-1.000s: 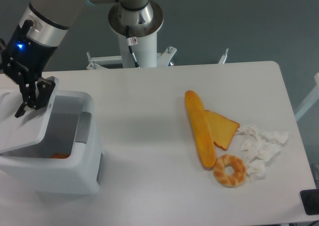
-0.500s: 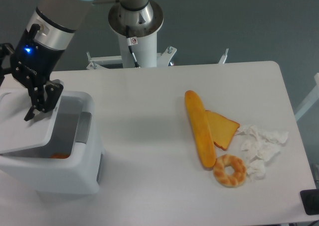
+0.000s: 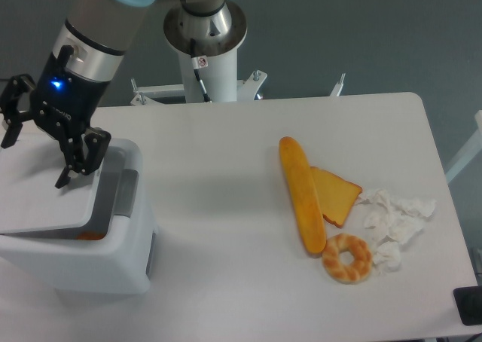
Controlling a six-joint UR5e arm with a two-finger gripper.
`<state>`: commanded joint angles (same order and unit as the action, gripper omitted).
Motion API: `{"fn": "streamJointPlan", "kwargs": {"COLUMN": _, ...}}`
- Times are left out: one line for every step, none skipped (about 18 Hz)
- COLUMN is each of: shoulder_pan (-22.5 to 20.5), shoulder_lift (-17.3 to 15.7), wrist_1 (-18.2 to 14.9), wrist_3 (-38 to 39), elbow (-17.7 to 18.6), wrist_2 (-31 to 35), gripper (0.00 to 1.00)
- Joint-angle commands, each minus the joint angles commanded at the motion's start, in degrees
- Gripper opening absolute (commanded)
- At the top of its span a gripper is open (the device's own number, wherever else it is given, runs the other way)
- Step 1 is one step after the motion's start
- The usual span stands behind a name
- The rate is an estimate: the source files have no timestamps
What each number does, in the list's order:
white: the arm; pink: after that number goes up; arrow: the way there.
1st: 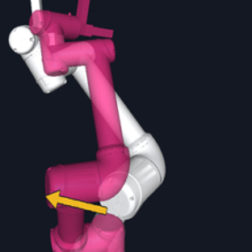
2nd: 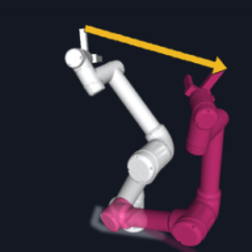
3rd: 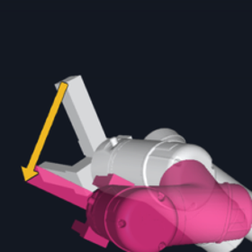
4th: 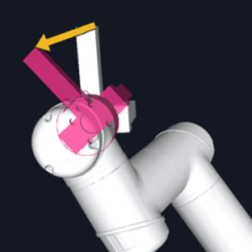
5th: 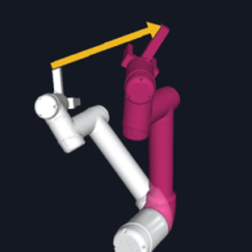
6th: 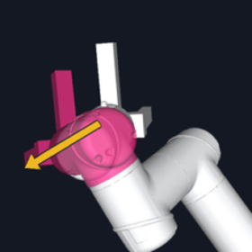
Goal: Close the trash can
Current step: 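Push the lid down with the gripper until it shuts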
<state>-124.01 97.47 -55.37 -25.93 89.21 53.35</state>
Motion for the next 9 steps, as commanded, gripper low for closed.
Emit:
{"fn": "streamJointPlan", "kwargs": {"shoulder_pan": 0.0, "shoulder_lift": -0.1, "wrist_1": -0.1, "wrist_3": 0.7, "elbow": 0.3, "wrist_2": 0.0, "gripper": 1.0}}
{"fn": "streamJointPlan", "kwargs": {"shoulder_pan": 0.0, "shoulder_lift": -0.1, "wrist_1": 0.0, "wrist_3": 1.4, "elbow": 0.4, "wrist_2": 0.0, "gripper": 1.0}}
{"fn": "streamJointPlan", "kwargs": {"shoulder_pan": 0.0, "shoulder_lift": 0.0, "wrist_1": 0.0, "wrist_3": 1.9, "elbow": 0.5, "wrist_2": 0.0, "gripper": 1.0}}
{"fn": "streamJointPlan", "kwargs": {"shoulder_pan": 0.0, "shoulder_lift": 0.0, "wrist_1": 0.0, "wrist_3": 2.4, "elbow": 0.5, "wrist_2": 0.0, "gripper": 1.0}}
{"fn": "streamJointPlan", "kwargs": {"shoulder_pan": 0.0, "shoulder_lift": 0.0, "wrist_1": -0.1, "wrist_3": 3.0, "elbow": 0.4, "wrist_2": 0.0, "gripper": 1.0}}
{"fn": "streamJointPlan", "kwargs": {"shoulder_pan": 0.0, "shoulder_lift": 0.1, "wrist_1": -0.1, "wrist_3": 3.9, "elbow": 0.5, "wrist_2": 0.0, "gripper": 1.0}}
{"fn": "streamJointPlan", "kwargs": {"shoulder_pan": -0.1, "shoulder_lift": 0.1, "wrist_1": -0.1, "wrist_3": 4.6, "elbow": 0.5, "wrist_2": 0.0, "gripper": 1.0}}
{"fn": "streamJointPlan", "kwargs": {"shoulder_pan": -0.3, "shoulder_lift": 0.0, "wrist_1": -0.1, "wrist_3": 5.0, "elbow": 0.4, "wrist_2": 0.0, "gripper": 1.0}}
{"fn": "streamJointPlan", "kwargs": {"shoulder_pan": -0.4, "shoulder_lift": 0.0, "wrist_1": -0.1, "wrist_3": 5.0, "elbow": 0.5, "wrist_2": 0.0, "gripper": 1.0}}
